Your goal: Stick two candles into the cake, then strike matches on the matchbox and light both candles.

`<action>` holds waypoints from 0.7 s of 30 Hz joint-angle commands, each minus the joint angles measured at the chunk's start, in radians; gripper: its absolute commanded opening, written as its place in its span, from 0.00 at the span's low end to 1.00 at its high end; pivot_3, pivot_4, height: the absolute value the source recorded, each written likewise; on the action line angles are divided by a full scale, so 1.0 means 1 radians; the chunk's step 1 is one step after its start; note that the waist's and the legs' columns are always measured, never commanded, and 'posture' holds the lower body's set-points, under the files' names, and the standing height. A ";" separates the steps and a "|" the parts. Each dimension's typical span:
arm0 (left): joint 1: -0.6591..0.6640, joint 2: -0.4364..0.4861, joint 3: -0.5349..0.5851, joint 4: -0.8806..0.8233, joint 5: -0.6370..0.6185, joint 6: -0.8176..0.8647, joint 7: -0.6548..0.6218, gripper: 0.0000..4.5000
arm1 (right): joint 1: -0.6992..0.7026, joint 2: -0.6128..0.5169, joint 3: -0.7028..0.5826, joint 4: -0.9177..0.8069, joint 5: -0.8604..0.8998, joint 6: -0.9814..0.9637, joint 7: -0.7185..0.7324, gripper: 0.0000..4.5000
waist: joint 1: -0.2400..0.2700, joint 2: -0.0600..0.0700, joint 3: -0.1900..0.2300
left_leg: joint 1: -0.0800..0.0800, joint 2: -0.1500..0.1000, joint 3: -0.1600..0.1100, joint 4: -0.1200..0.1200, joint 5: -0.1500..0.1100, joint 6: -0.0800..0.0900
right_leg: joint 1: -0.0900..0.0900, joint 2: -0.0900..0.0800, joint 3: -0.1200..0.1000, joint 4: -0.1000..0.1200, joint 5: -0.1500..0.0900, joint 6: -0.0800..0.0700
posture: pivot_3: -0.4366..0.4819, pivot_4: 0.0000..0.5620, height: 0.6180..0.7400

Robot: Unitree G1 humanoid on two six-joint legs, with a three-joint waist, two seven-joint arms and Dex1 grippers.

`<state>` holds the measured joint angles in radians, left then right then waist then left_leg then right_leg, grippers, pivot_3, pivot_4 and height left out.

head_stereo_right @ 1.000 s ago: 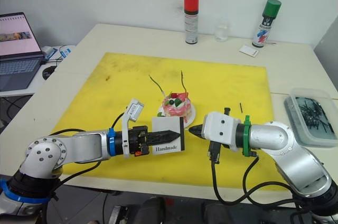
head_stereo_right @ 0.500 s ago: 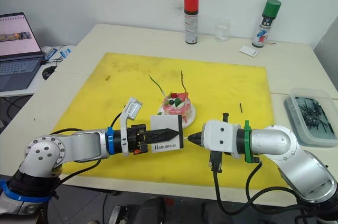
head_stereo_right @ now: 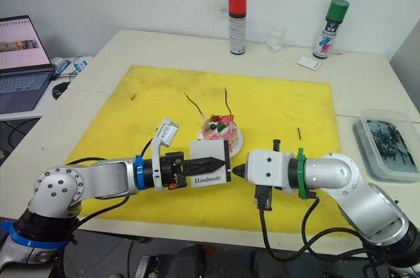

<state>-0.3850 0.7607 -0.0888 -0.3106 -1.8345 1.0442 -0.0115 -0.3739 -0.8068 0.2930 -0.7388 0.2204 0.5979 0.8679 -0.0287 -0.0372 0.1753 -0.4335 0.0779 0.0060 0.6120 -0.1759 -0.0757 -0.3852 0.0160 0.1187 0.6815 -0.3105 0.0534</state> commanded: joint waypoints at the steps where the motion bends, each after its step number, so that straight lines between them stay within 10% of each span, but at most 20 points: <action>1: -0.001 0.000 0.018 -0.037 -0.013 0.002 -0.006 0.00 | -0.023 0.005 -0.011 -0.010 -0.003 -0.002 0.000 0.00 | 0.000 0.000 0.000 | 0.000 0.000 0.000 0.000 0.000 0.000 | 0.000 0.000 0.000 0.000 0.000 0.000 | 0.48 0.27 1.00; 16: -0.034 -0.032 0.001 -0.050 -0.051 -0.007 0.016 0.00 | -0.046 -0.018 0.046 0.018 -0.046 -0.025 0.060 0.00 | 0.000 0.000 0.000 | 0.000 0.000 0.000 0.000 0.000 0.000 | 0.000 0.000 0.000 0.000 0.000 0.000 | 0.48 0.27 1.00; 21: -0.155 -0.055 0.038 0.022 -0.095 -0.037 0.018 0.00 | 0.028 -0.199 0.062 -0.031 0.010 -0.046 0.275 0.00 | 0.019 0.000 0.000 | 0.000 0.000 -0.001 0.001 0.000 0.000 | 0.001 0.000 -0.001 0.000 0.000 0.000 | 0.48 0.27 1.00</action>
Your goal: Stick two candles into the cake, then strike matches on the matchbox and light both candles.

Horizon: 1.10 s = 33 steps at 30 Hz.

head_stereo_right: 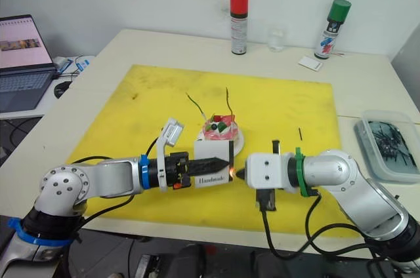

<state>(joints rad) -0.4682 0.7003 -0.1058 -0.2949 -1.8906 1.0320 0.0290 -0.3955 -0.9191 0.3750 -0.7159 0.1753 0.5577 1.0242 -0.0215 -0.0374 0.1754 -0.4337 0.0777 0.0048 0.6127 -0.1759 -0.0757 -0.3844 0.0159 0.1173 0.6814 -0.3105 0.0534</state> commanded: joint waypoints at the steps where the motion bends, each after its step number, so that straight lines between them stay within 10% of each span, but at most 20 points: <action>1: -0.077 0.022 0.062 0.013 -0.009 -0.010 -0.033 0.00 | 0.081 -0.124 -0.064 -0.066 0.088 -0.002 0.141 0.00 | 0.015 0.000 0.000 | 0.000 0.000 0.000 0.000 0.000 0.000 | 0.000 0.000 -0.001 0.000 0.000 0.000 | 0.48 0.27 1.00; 6: 0.094 0.102 0.090 -0.068 0.088 0.034 -0.089 0.00 | 0.098 -0.108 -0.202 -0.050 0.152 0.061 0.066 0.00 | -0.014 0.002 -0.001 | 0.002 0.000 0.002 0.000 0.000 0.000 | 0.000 0.000 0.003 0.000 0.000 0.000 | 0.48 0.27 1.00; 12: 0.348 0.205 0.169 -0.200 0.163 0.059 -0.206 0.00 | -0.119 0.190 -0.266 0.010 0.283 0.248 -0.158 0.00 | -0.021 0.001 0.000 | 0.001 0.001 0.000 -0.001 0.000 0.000 | -0.001 0.001 0.001 0.002 0.000 -0.001 | 0.48 0.27 1.00; 21: 0.330 0.120 0.129 -0.214 0.258 0.014 -0.208 0.00 | -0.459 0.577 0.011 0.346 -0.038 0.108 -0.510 0.00 | -0.011 0.001 0.000 | 0.001 0.000 0.001 0.000 0.000 0.000 | -0.005 0.000 0.002 -0.001 -0.001 -0.005 | 0.48 0.27 1.00; 33: 0.364 0.077 0.125 -0.256 0.266 -0.005 -0.170 0.00 | -0.491 0.633 0.079 0.534 -0.237 -0.007 -0.529 0.00 | -0.009 0.000 -0.001 | -0.001 0.002 0.002 -0.005 0.000 -0.001 | -0.005 0.000 0.000 0.001 0.000 -0.004 | 0.48 0.27 1.00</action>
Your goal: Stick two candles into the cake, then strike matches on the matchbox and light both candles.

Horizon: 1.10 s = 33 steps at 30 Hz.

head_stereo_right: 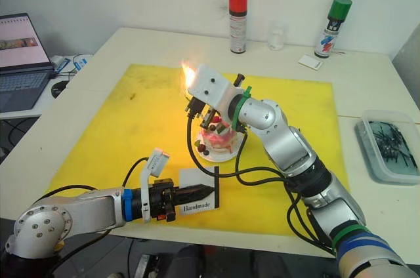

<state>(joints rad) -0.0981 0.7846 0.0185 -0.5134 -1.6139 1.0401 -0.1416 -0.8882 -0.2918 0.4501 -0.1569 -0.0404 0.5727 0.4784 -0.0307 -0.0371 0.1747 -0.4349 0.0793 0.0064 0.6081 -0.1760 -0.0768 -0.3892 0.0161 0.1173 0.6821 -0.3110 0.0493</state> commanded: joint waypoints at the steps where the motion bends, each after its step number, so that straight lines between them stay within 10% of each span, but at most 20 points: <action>1: -0.008 -0.010 -0.001 -0.036 -0.008 -0.013 0.001 0.00 | 0.003 0.014 0.009 -0.013 -0.029 -0.027 0.015 0.00 | 0.000 0.000 0.000 | 0.000 0.000 0.000 0.000 0.000 0.000 | 0.000 0.000 0.000 0.000 0.000 0.000 | 0.48 0.27 1.00; 33: -0.042 -0.025 -0.016 -0.019 -0.015 -0.002 -0.009 0.00 | 0.032 0.101 -0.099 -0.061 -0.046 -0.056 0.028 0.00 | -0.001 0.000 0.000 | 0.000 0.000 0.000 0.001 0.000 0.000 | 0.000 0.000 0.000 0.000 0.000 0.000 | 0.48 0.27 1.00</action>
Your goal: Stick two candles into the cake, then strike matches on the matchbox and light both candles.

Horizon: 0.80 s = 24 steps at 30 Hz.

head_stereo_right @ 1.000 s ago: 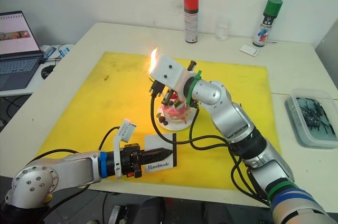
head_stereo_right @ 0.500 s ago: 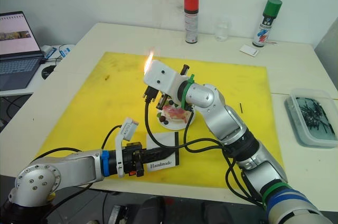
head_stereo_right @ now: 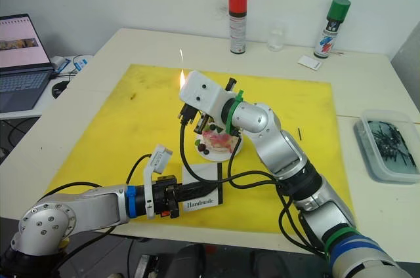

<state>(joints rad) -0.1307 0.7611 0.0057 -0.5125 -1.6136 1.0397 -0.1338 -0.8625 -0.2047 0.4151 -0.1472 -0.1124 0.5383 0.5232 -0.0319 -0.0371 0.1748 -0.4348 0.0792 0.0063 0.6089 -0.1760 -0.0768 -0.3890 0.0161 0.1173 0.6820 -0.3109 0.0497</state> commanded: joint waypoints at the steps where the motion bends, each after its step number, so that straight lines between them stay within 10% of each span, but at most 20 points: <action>1: -0.012 -0.003 -0.004 -0.018 -0.015 -0.002 -0.017 0.00 | 0.015 0.017 -0.079 -0.087 0.038 -0.030 -0.016 0.00 | 0.000 0.000 0.000 | 0.000 0.000 0.000 0.000 0.000 0.000 | 0.000 0.000 0.000 0.000 0.000 0.000 | 0.48 0.27 1.00; 12: -0.027 0.001 -0.010 -0.004 -0.005 0.010 -0.045 0.00 | 0.123 -0.024 -0.193 -0.314 0.266 0.011 0.124 0.00 | 0.001 0.000 0.000 | 0.000 0.000 0.000 0.000 0.000 0.000 | 0.000 0.000 0.000 0.000 0.000 0.000 | 0.48 0.27 1.00; 19: -0.050 -0.007 -0.034 0.010 0.049 0.026 -0.105 0.00 | 0.267 -0.274 -0.466 -0.482 0.570 0.180 0.278 0.00 | 0.004 0.000 0.000 | 0.000 -0.001 0.000 0.000 0.000 0.000 | 0.001 0.000 0.000 -0.001 0.000 0.000 | 0.48 0.27 1.00; 24: -0.080 -0.030 -0.059 0.029 0.105 0.029 -0.165 0.00 | 0.424 -0.406 -0.771 -0.444 0.486 0.244 0.070 0.00 | 0.003 0.000 0.000 | 0.000 -0.001 0.000 0.000 0.000 0.000 | 0.001 0.000 0.001 -0.001 -0.001 0.000 | 0.48 0.27 1.00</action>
<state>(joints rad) -0.1975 0.7402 -0.0466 -0.4727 -1.5209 1.0693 -0.2689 -0.4438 -0.5985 -0.2564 -0.5941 0.4130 0.7749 0.6742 -0.0290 -0.0369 0.1750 -0.4345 0.0784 0.0068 0.6090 -0.1760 -0.0767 -0.3882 0.0160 0.1184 0.6809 -0.3118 0.0499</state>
